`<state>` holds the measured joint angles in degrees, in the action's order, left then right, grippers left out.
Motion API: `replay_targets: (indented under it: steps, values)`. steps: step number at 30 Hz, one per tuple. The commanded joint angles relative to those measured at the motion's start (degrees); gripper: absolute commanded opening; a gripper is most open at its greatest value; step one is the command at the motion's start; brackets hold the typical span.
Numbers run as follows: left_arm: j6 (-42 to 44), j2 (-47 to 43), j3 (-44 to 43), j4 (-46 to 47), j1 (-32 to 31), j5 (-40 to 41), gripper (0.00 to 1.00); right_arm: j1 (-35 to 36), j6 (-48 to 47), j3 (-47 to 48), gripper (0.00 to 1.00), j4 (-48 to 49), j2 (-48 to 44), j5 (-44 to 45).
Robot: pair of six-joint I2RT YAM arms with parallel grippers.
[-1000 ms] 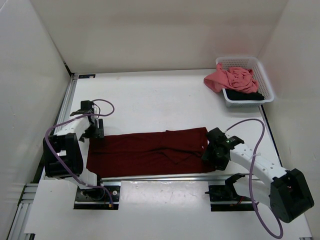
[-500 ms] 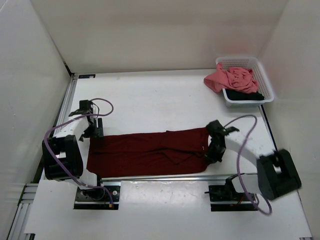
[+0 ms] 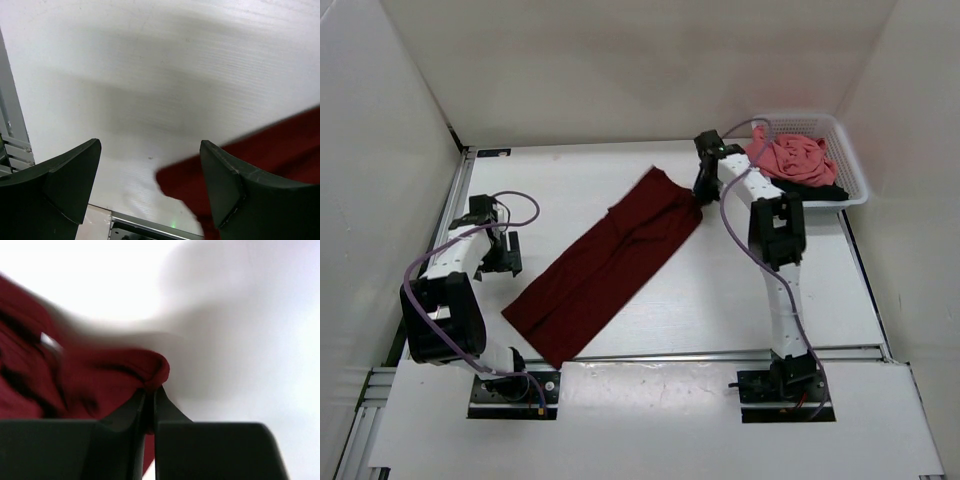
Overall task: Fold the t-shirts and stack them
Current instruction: Rotate the tshirt 90 degrees
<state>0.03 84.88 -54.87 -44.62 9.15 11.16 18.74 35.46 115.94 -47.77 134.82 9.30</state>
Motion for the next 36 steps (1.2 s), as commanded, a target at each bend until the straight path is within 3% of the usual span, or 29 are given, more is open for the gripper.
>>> replay_targets:
  steps: [1, 2, 6, 9, 13, 14, 16, 17, 20, 23, 27, 36]
  values:
    - [-0.03, -0.16, 0.29, -0.64, -1.23, -1.48, 0.91, -0.55, -3.81, 22.04, 0.12, -4.53, 9.97, 2.92]
    - [-0.03, -0.15, 0.29, -1.16, -1.76, -1.49, 0.91, -0.55, -3.82, 24.14, 0.36, -2.87, 10.89, 2.39]
    - [-0.03, 1.25, 0.29, -1.78, -4.65, -4.21, 0.93, -1.16, -6.27, 16.70, 0.76, 10.92, 4.24, -1.48]
    - [-0.03, 1.25, 0.29, -1.79, -6.42, -5.53, 0.93, -0.64, -8.82, 16.69, 0.84, 10.42, -0.67, 0.18]
    - [-0.03, 1.25, 0.29, -1.79, -6.42, -5.36, 0.93, 1.82, -7.79, 0.83, 0.84, 10.67, -15.17, 0.19]
    - [-0.03, 0.47, 0.29, -1.79, -6.42, -4.57, 0.93, 4.35, -6.82, -10.27, 0.84, 12.85, -22.25, 0.19]
    - [-0.03, -0.76, 0.91, -2.31, -5.90, -2.46, 0.93, 7.78, -1.30, -22.10, 0.83, 15.67, -29.15, -0.85]
    - [-0.03, -2.42, 1.43, -2.31, -4.94, -2.46, 0.93, 11.72, 1.60, -33.04, 0.83, 18.82, -34.49, -3.56]
    - [-0.03, -6.81, 2.49, -2.93, -1.95, -2.46, 0.93, 21.02, 14.60, -48.55, 0.81, 24.80, -40.50, -7.71]
    - [-0.03, -11.74, 6.08, -3.46, -1.41, -3.77, 0.93, 30.63, 26.04, -54.57, 0.75, 28.95, -41.13, -9.12]
    - [-0.03, -16.67, 8.55, -3.46, -0.89, -6.05, 0.93, 39.95, 37.45, -55.65, 0.57, 33.96, -38.06, -9.12]
    - [-0.03, -21.07, 10.31, -3.46, -0.89, -5.01, 0.94, 52.35, 52.23, -46.86, 0.56, 39.50, -24.28, -9.04]
